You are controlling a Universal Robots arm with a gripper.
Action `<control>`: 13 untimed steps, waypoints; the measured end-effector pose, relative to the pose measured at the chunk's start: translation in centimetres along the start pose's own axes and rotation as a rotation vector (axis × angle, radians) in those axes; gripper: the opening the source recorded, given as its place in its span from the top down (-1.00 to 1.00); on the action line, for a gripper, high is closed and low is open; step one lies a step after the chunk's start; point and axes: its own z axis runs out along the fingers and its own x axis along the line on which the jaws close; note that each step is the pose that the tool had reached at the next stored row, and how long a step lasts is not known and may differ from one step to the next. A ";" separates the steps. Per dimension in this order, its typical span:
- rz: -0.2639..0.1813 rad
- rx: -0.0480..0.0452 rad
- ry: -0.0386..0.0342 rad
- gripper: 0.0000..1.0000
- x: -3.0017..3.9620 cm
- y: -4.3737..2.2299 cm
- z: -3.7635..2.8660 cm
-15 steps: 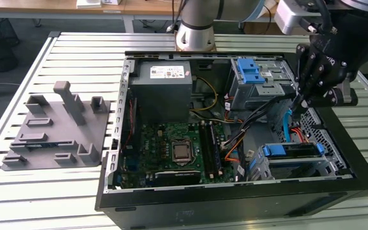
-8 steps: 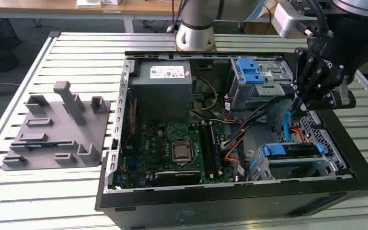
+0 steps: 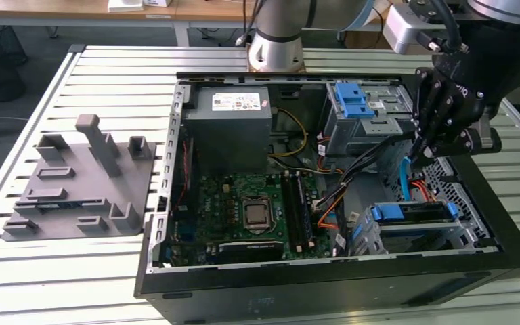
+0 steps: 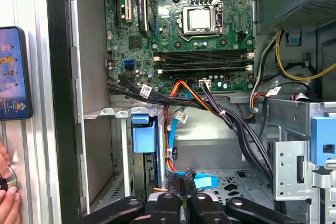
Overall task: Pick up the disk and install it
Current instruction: 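Insert the second disk wire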
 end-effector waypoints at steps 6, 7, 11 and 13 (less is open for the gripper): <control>0.000 0.0001 0.0000 0.65 -0.01 0.00 -0.02; 0.000 0.0001 0.0002 0.65 -0.01 0.00 -0.08; 0.000 0.0000 0.0000 0.65 0.00 -0.01 -0.35; 0.000 0.0000 0.0001 0.65 0.00 -0.01 -0.53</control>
